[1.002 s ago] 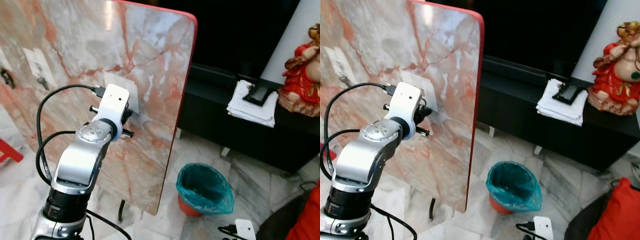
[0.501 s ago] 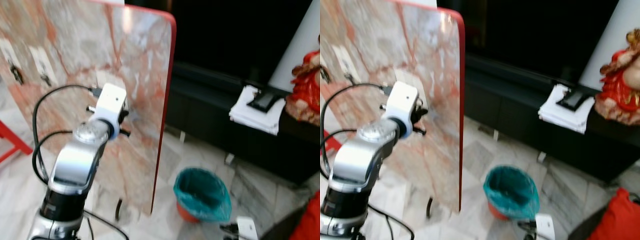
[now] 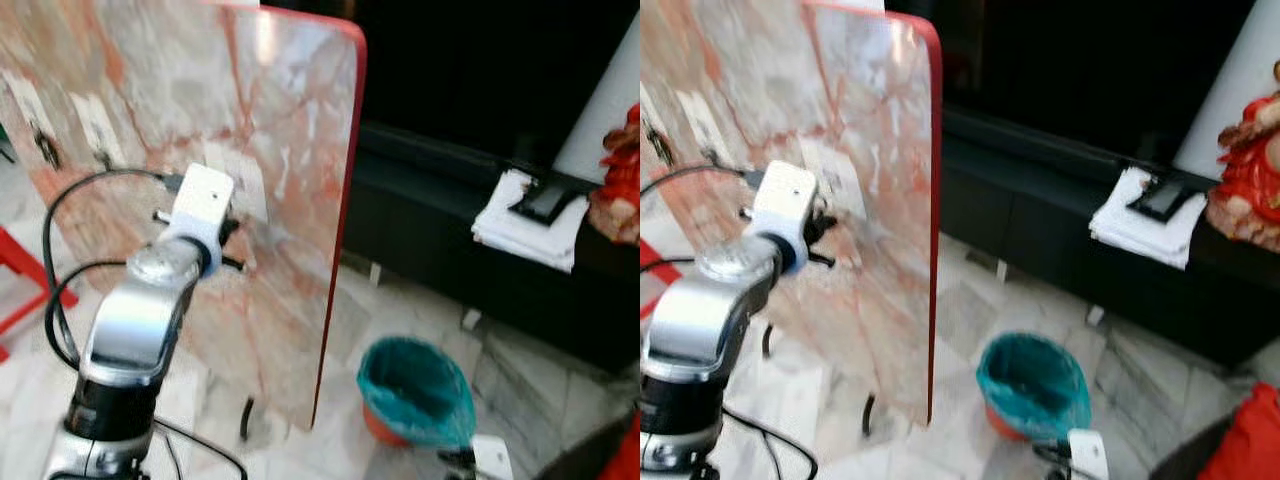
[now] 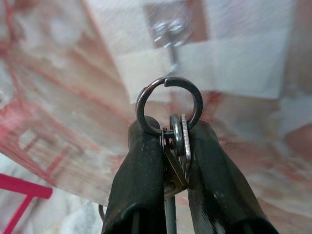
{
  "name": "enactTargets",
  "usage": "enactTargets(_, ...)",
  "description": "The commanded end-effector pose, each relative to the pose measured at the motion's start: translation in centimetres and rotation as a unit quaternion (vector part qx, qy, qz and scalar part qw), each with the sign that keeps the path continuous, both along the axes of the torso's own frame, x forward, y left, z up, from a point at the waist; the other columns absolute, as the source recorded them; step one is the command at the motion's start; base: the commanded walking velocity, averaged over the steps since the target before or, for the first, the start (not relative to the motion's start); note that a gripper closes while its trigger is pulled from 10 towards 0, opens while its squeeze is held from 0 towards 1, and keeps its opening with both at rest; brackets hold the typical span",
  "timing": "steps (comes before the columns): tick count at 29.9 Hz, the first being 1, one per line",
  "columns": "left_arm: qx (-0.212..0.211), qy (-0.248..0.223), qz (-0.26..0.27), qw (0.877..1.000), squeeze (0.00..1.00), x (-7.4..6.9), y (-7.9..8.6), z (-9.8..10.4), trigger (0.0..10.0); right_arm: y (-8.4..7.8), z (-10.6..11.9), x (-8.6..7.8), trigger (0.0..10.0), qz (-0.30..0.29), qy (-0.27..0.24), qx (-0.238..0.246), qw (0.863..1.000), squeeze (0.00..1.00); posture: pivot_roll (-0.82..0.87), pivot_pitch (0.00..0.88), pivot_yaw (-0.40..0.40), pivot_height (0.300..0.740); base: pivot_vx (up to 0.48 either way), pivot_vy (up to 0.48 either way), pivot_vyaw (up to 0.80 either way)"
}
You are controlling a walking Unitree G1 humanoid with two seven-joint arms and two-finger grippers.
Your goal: Hang keys on a hook
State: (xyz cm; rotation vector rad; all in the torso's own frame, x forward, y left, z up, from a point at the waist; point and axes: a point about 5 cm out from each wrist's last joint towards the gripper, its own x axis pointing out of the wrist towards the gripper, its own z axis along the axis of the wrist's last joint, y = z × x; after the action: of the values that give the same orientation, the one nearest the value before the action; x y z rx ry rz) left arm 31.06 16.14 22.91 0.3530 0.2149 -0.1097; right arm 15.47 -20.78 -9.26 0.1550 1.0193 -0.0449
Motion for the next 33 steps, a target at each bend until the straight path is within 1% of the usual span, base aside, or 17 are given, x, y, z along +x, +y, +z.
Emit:
enactTargets(1,0.004,-0.001,0.005,1.000,0.00,-0.1,0.2,-0.2,10.0,-0.2,0.1,0.2,10.0,-0.004,-0.004,-0.002,1.000,0.00,0.01,0.000,-0.093,0.740,0.000,0.000,0.00)
enactTargets(8,-0.001,0.002,-0.002,1.000,0.00,0.0,0.1,-0.5,10.0,-0.2,0.1,0.2,10.0,-0.003,-0.004,-0.001,1.000,0.00,0.00,0.000,-0.086,0.740,0.000,0.000,0.00)
enactTargets(12,-0.011,0.002,-0.002,1.000,0.00,0.4,0.3,-0.4,10.0,-0.1,0.1,0.2,10.0,-0.001,-0.004,-0.002,1.000,0.00,0.01,0.000,-0.086,0.740,0.000,0.000,0.00)
enactTargets(14,-0.025,0.003,-0.009,1.000,0.00,0.8,0.2,-0.4,10.0,-0.1,0.1,0.3,10.0,-0.002,-0.004,-0.002,1.000,0.00,0.01,0.000,-0.085,0.740,0.000,0.000,0.00)
enactTargets(15,-0.017,0.006,-0.018,1.000,0.00,1.0,0.1,-0.4,10.0,-0.1,0.1,0.3,10.0,-0.002,-0.004,-0.002,1.000,0.00,0.01,0.000,-0.085,0.740,0.000,0.000,0.00)
enactTargets(17,-0.015,0.017,-0.034,0.999,0.00,1.4,-0.2,-0.6,10.0,-0.1,0.2,0.3,10.0,-0.002,-0.005,-0.002,1.000,0.00,0.01,0.000,-0.085,0.740,0.000,0.000,0.00)
enactTargets(22,-0.012,0.016,-0.047,0.999,0.00,2.0,-0.4,-0.2,10.0,-0.1,0.2,0.4,10.0,-0.004,-0.006,-0.001,1.000,0.00,0.00,0.000,-0.085,0.740,0.000,0.000,0.00)
enactTargets(26,-0.003,0.019,-0.067,0.998,0.00,2.1,-0.6,0.1,10.0,-0.2,0.2,0.4,10.0,-0.006,-0.006,-0.001,1.000,0.00,0.00,0.000,-0.087,0.740,0.000,0.000,0.00)
enactTargets(33,-0.004,0.021,-0.070,0.997,0.00,2.2,-1.0,0.6,10.0,-0.2,0.2,0.4,10.0,-0.006,-0.006,-0.001,1.000,0.00,0.00,0.000,-0.087,0.740,0.000,0.000,0.00)
